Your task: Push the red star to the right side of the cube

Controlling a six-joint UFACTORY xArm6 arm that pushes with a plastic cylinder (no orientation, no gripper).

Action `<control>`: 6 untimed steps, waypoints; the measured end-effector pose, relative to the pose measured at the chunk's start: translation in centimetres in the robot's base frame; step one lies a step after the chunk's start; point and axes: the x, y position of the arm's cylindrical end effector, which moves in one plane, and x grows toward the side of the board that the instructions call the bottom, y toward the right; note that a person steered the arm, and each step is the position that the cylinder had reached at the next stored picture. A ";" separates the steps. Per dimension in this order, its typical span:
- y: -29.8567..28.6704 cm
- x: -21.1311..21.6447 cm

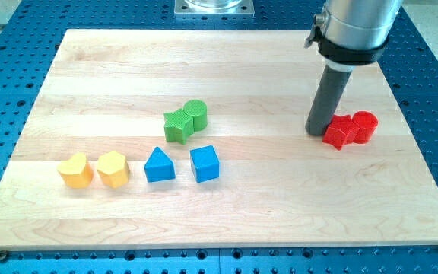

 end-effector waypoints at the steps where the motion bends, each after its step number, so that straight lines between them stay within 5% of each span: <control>1: 3.9 -1.7; 2: 11.8 0.5; 5: 0.4 5.4; 6: 1.2 3.1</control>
